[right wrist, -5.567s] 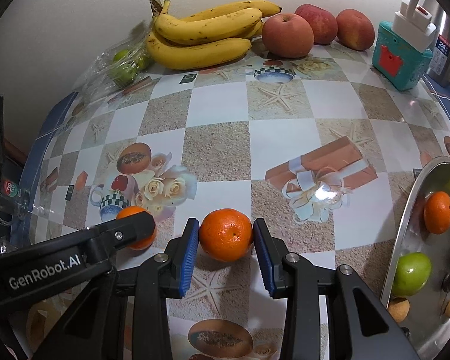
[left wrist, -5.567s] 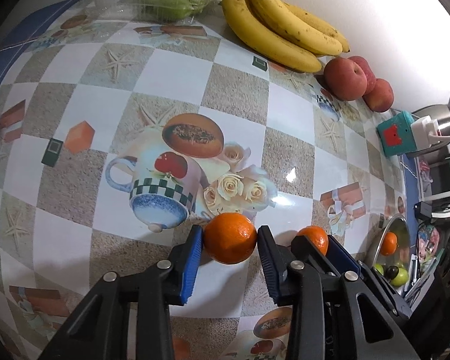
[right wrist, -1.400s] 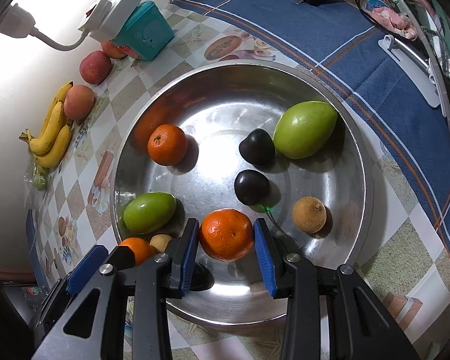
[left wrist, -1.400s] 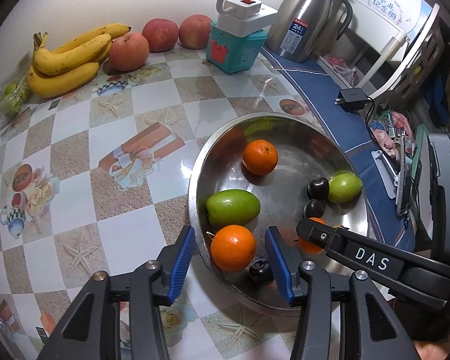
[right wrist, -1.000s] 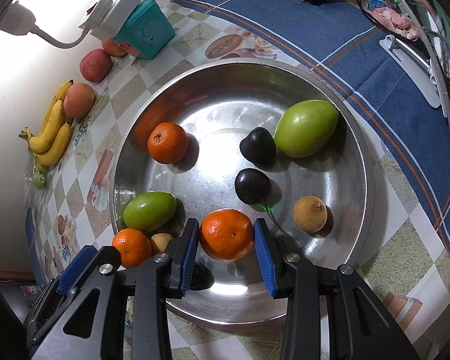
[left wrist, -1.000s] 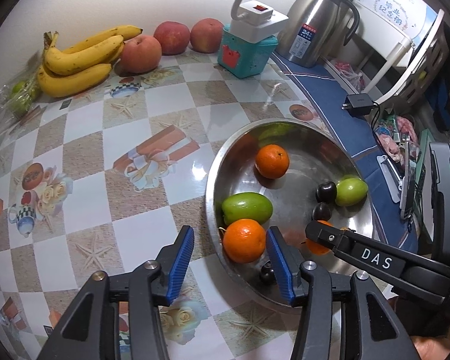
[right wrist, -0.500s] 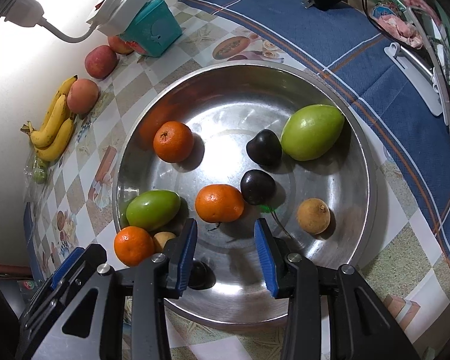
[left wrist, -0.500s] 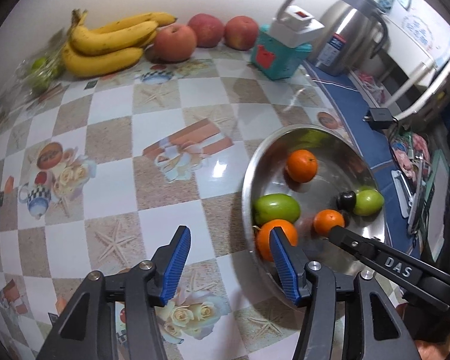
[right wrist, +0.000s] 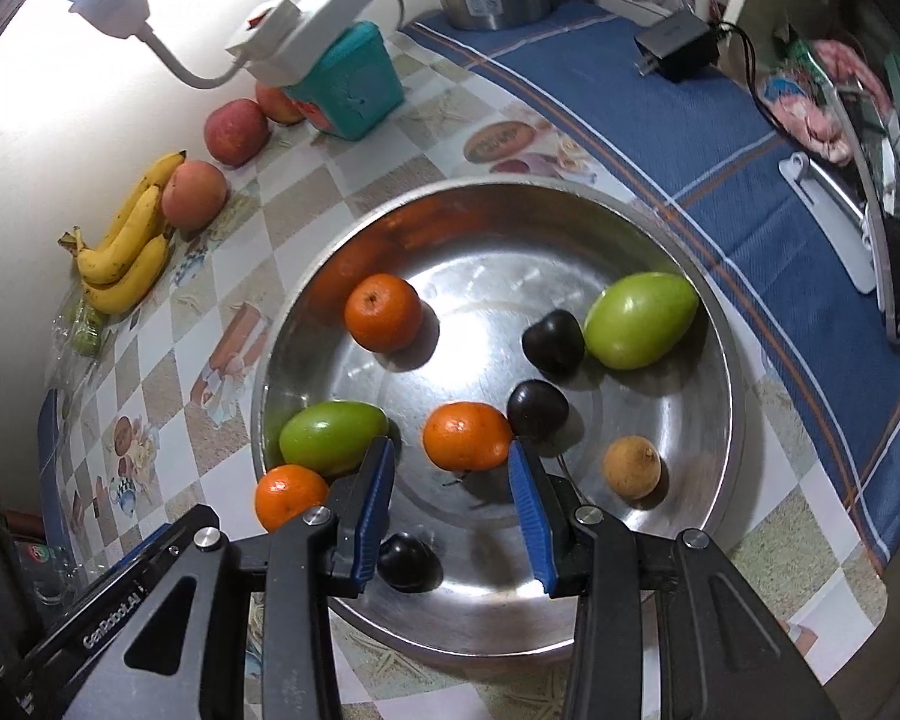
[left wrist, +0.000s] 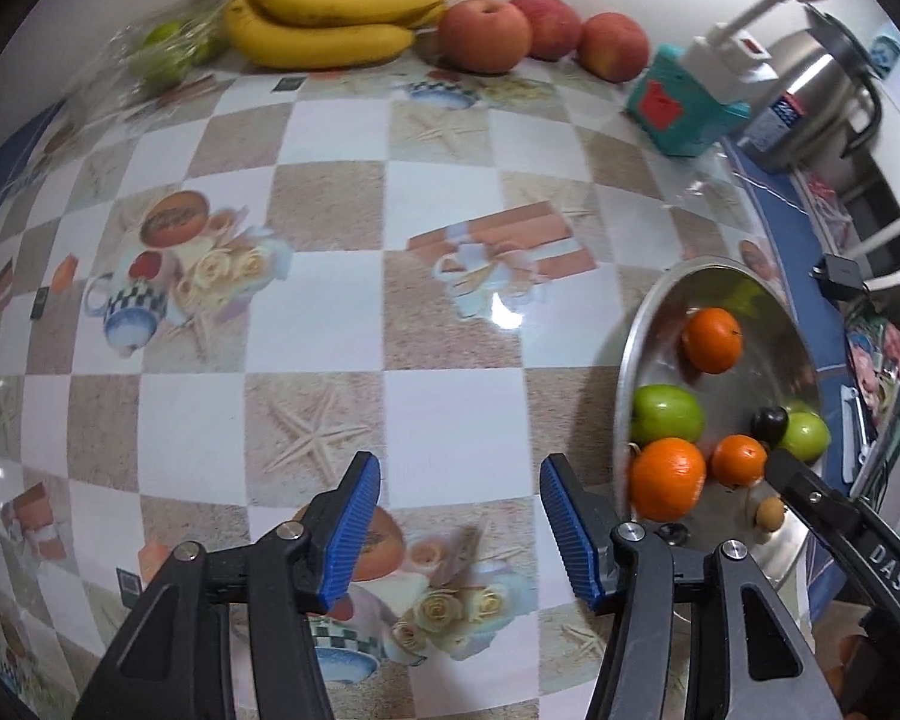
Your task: Organize fruits
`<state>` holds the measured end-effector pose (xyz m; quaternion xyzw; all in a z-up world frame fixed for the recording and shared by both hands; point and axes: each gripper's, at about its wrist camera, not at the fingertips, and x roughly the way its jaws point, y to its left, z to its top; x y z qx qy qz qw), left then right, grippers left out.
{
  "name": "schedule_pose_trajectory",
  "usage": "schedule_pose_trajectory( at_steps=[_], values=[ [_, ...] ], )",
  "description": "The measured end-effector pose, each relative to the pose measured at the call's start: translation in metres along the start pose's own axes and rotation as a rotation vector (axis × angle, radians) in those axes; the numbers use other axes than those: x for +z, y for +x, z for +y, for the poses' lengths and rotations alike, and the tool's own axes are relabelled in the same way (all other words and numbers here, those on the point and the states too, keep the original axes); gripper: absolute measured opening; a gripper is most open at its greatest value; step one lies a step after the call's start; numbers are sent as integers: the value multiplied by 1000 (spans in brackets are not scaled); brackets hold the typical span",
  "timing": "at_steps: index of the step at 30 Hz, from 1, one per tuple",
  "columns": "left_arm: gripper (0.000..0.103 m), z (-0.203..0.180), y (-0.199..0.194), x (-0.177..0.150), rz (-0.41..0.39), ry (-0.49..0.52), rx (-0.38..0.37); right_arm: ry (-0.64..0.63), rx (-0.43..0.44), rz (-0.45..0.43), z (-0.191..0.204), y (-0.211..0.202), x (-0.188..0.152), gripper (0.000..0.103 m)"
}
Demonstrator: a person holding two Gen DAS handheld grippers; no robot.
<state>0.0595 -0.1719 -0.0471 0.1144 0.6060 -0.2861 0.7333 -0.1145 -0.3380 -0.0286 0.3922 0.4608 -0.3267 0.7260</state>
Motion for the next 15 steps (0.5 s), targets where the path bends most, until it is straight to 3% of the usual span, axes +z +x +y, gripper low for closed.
schedule_pose_trajectory(
  at_steps=[4, 10, 15],
  values=[
    [60, 4, -2, 0, 2, -12, 5, -11, -3, -11, 2, -2, 0, 41],
    [76, 5, 0, 1, 5, -19, 28, -14, -12, -13, 2, -1, 0, 41],
    [86, 13, 3, 2, 11, -47, 84, -22, -12, -22, 2, 0, 0, 55]
  ],
)
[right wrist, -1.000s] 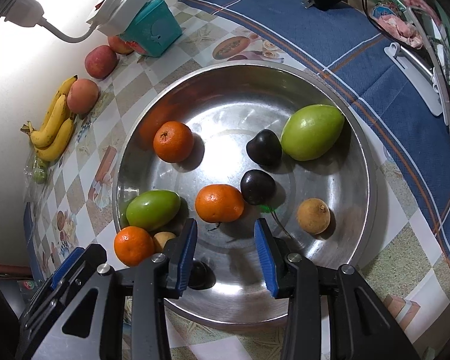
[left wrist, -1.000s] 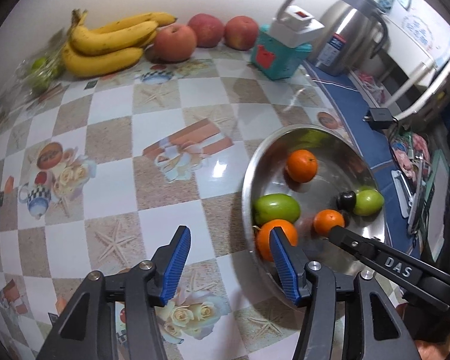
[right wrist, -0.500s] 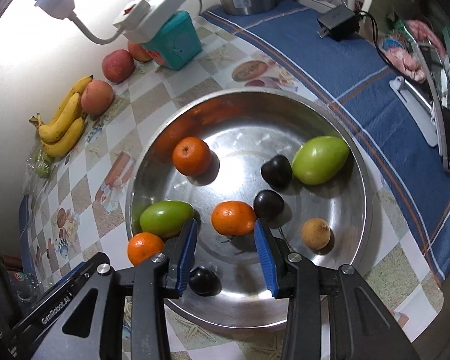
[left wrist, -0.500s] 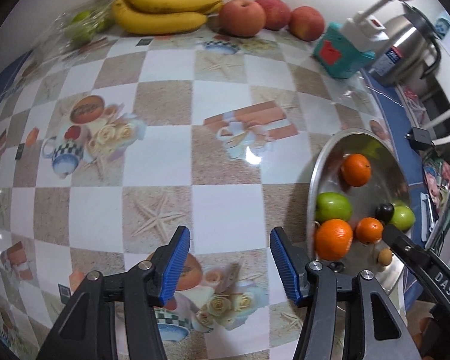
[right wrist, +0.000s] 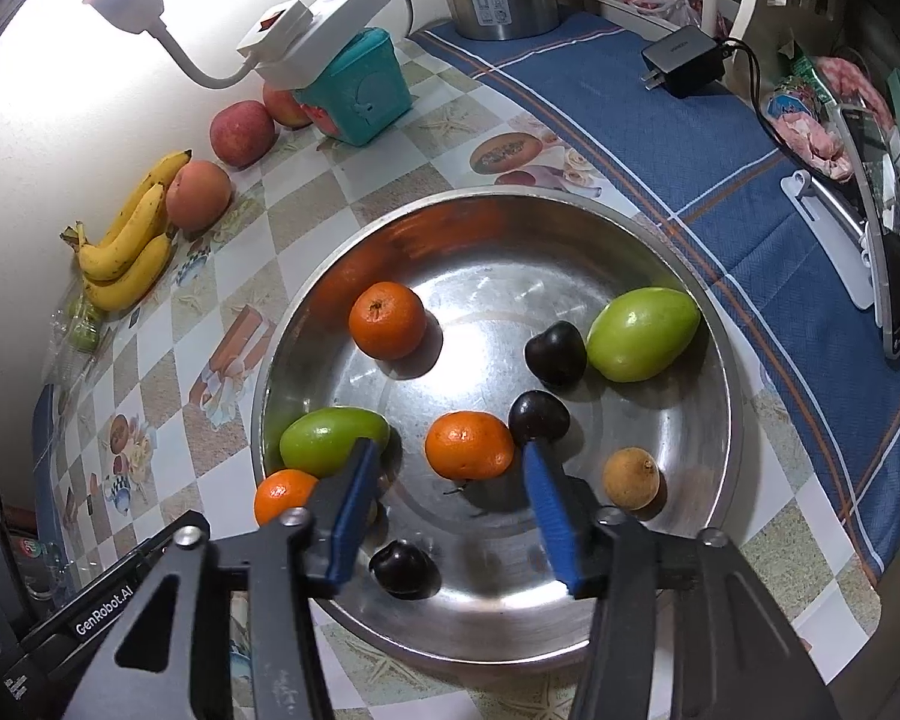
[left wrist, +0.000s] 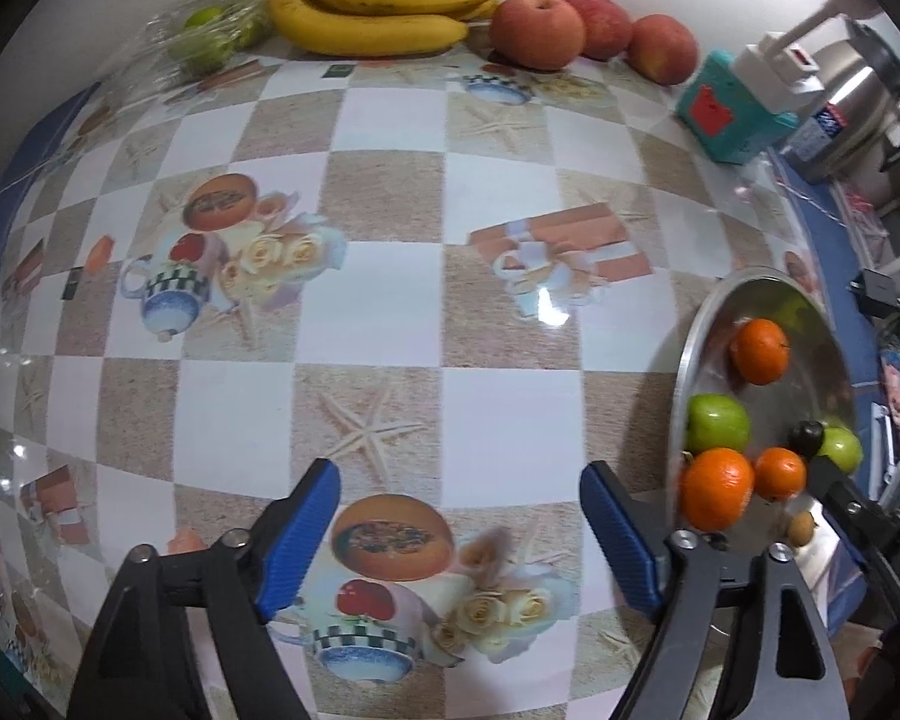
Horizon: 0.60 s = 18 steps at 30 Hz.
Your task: Organize fruits
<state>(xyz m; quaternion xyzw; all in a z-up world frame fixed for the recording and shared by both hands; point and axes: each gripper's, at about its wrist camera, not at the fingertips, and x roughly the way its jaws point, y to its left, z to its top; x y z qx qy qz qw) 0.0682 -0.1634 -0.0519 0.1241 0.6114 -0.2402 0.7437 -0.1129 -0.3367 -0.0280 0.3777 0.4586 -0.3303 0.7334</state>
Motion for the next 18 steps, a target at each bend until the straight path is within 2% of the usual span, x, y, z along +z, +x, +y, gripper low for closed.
schedule_pose_trajectory(
  at_steps=[2, 8, 11, 12, 13, 14, 15, 18],
  values=[
    [86, 4, 1, 1, 5, -16, 0, -6, -1, -5, 0, 0, 0, 65],
    [91, 6, 2, 0, 8, -21, 12, -20, -7, -13, 2, 1, 1, 65],
    [103, 6, 3, 0, 6, -17, 21, -29, -13, -17, 2, 1, 1, 65],
    [103, 6, 3, 0, 3, -17, 25, -31, -14, -17, 2, 1, 1, 66],
    [103, 6, 4, 0, 2, -16, 28, -32, -16, -18, 3, 1, 1, 68],
    [103, 6, 4, 0, 1, -16, 30, -33, -18, -19, 3, 2, 1, 78],
    [103, 7, 4, 0, -1, -17, 33, -34, -19, -19, 3, 2, 1, 83],
    [103, 8, 6, 2, -7, -18, 46, -37, -16, -28, 3, 0, 1, 86]
  ],
)
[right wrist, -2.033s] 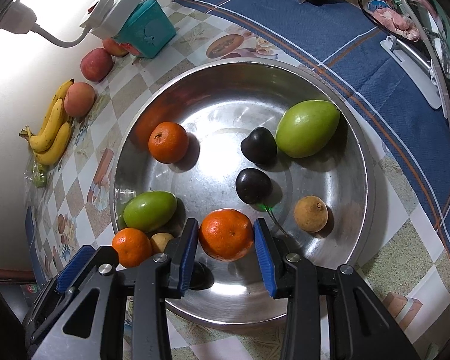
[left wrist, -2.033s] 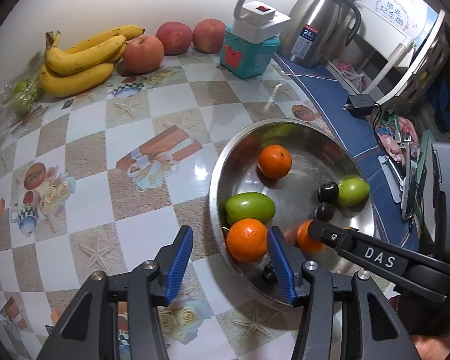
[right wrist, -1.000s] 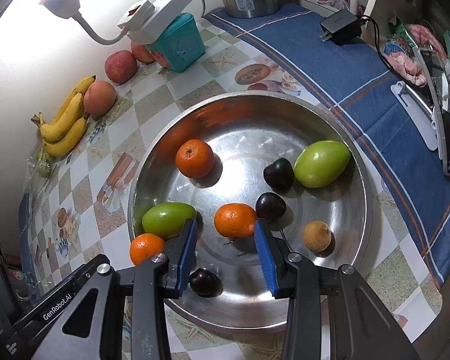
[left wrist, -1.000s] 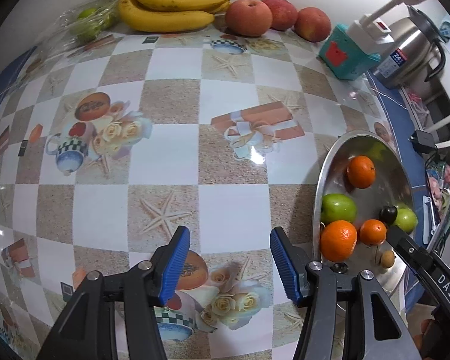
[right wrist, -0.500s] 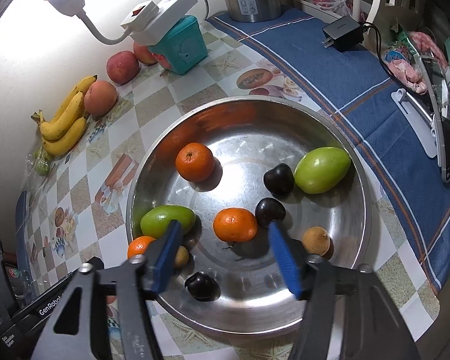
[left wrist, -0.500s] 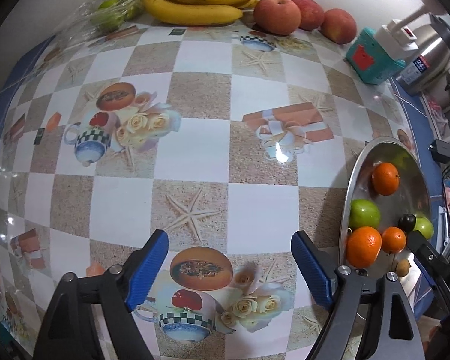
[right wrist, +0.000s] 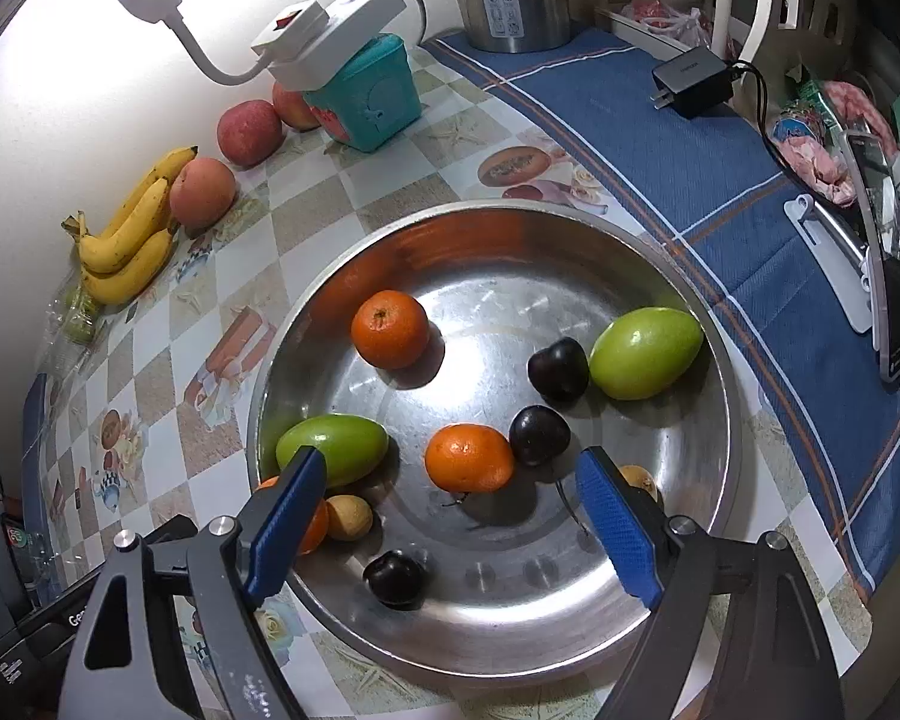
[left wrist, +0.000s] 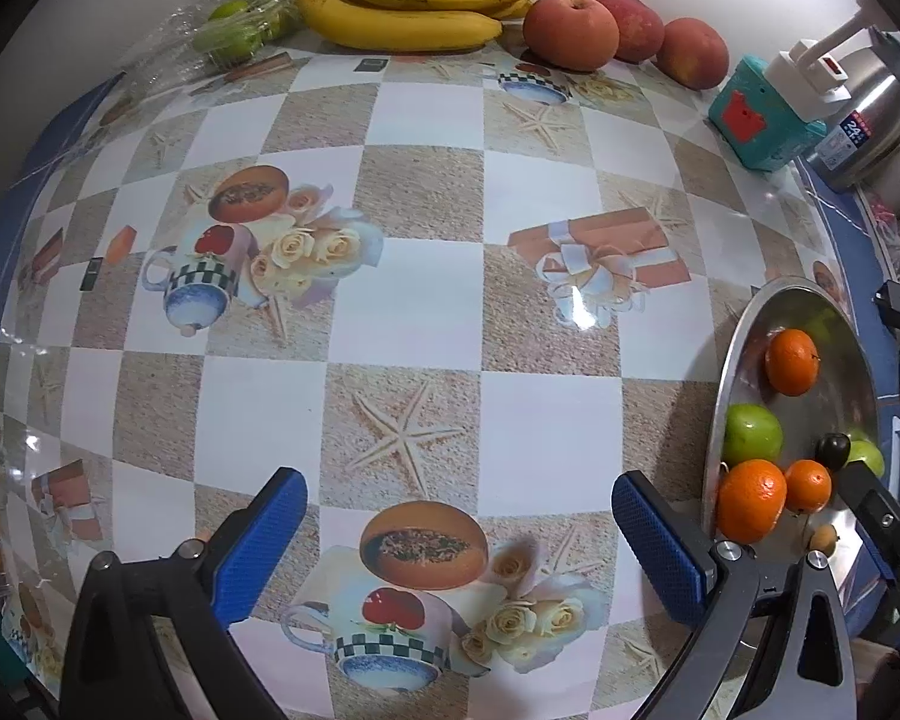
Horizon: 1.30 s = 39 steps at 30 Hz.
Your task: Organize fruits
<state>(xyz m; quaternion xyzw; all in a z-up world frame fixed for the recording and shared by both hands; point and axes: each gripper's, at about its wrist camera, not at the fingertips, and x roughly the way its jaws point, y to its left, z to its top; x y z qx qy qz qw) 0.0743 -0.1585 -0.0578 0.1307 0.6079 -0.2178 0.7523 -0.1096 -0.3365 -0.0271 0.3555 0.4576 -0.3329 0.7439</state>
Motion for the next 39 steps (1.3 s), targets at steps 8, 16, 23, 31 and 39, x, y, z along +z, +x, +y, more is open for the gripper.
schedule_pose_trajectory(
  at_steps=[8, 16, 23, 31, 39],
  values=[
    [103, 3, 1, -2, 0, -11, 9, -29, -8, -5, 4, 1, -1, 86],
    [103, 4, 2, -3, 2, -22, 16, -50, -21, -17, 6, 2, -1, 101],
    [103, 6, 0, -2, -3, -25, 14, -61, -31, -21, 7, 1, -1, 101],
    [103, 5, -6, -5, -12, -1, -13, -88, -26, -20, 14, 1, -5, 101],
    [103, 9, -21, -11, -49, -7, 23, -103, -8, -26, 19, -3, -9, 102]
  ],
)
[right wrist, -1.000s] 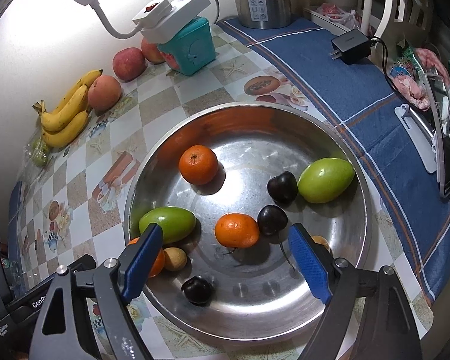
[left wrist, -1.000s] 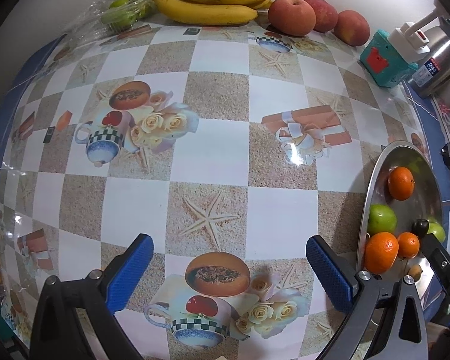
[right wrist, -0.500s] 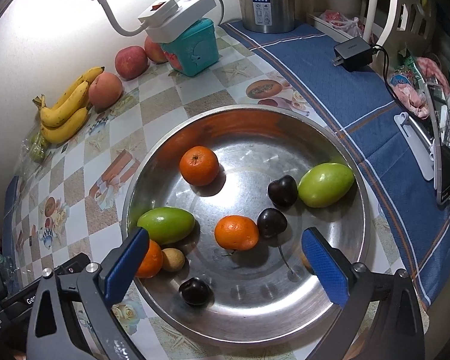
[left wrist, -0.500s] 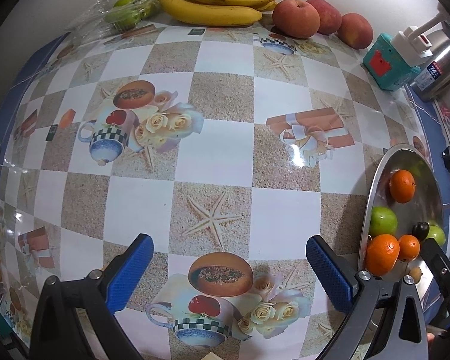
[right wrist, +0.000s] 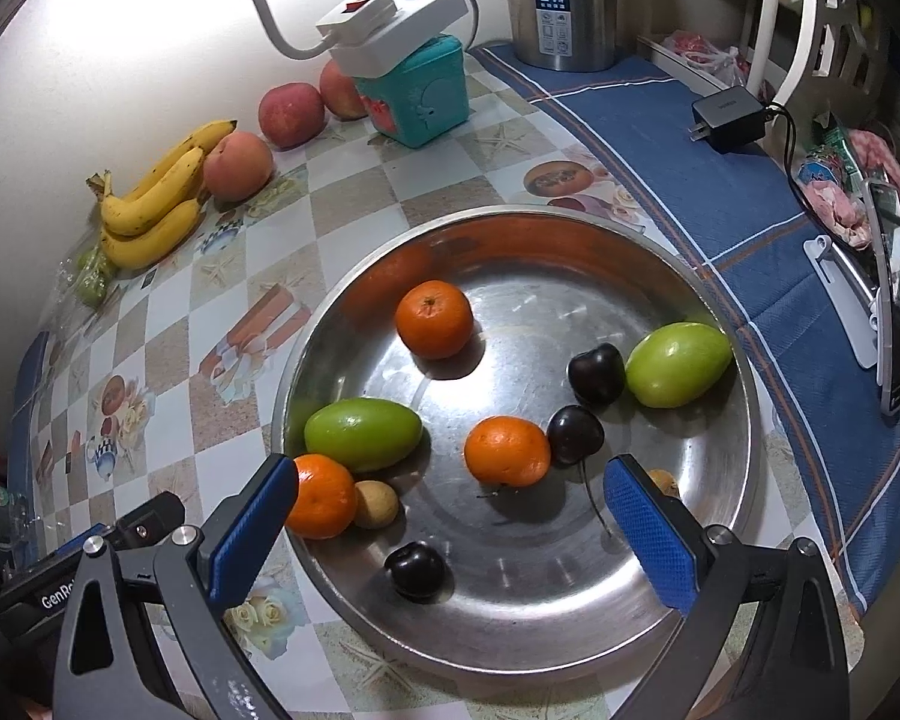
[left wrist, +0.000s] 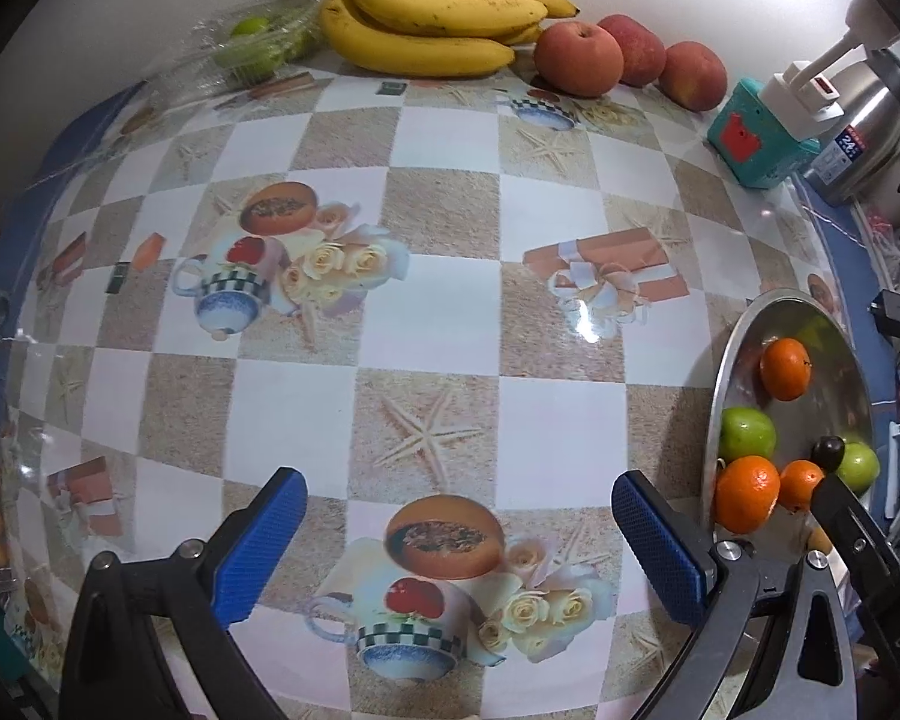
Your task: Organize fruits
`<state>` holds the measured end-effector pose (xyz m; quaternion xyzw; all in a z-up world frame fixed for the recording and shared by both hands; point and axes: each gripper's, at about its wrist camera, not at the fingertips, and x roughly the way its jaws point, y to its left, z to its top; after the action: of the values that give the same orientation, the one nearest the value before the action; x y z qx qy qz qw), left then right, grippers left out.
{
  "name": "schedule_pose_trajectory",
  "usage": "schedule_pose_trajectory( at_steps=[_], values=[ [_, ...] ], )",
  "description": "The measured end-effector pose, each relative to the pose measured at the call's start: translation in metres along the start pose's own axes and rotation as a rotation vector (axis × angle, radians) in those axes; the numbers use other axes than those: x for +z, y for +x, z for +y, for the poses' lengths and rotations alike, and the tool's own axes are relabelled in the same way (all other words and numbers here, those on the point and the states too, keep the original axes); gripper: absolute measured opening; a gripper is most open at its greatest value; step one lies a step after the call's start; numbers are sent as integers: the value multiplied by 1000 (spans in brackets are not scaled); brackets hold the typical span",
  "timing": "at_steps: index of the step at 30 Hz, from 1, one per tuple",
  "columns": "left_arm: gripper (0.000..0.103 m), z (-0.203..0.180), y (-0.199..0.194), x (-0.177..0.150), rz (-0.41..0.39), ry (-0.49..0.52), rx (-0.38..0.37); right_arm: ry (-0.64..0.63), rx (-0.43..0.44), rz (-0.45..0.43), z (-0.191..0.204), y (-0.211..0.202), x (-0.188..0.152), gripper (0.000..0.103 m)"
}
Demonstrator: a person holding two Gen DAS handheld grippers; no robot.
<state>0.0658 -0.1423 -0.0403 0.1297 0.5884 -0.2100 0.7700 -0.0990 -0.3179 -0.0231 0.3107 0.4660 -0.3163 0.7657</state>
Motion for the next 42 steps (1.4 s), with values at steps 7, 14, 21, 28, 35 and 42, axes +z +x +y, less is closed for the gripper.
schedule_pose_trajectory(
  at_steps=[7, 14, 21, 28, 35, 42],
  values=[
    [103, 3, -8, -8, -30, 8, 133, -4, 6, 1, 0, -4, -6, 101],
    [103, 10, -17, -22, -23, 3, 189, -1, 16, -2, -2, -10, -14, 101],
    [103, 9, -20, -41, 1, 41, 249, -12, 25, -2, -2, -17, -26, 101],
    [103, 12, -28, -60, 16, 58, 258, -21, 33, 16, -5, -23, -42, 101],
    [103, 13, -46, -74, -28, 66, 252, -35, 46, 23, -5, -30, -57, 102],
    [103, 17, -63, -84, -77, 59, 238, -39, 66, -3, -4, -43, -65, 101]
  ],
)
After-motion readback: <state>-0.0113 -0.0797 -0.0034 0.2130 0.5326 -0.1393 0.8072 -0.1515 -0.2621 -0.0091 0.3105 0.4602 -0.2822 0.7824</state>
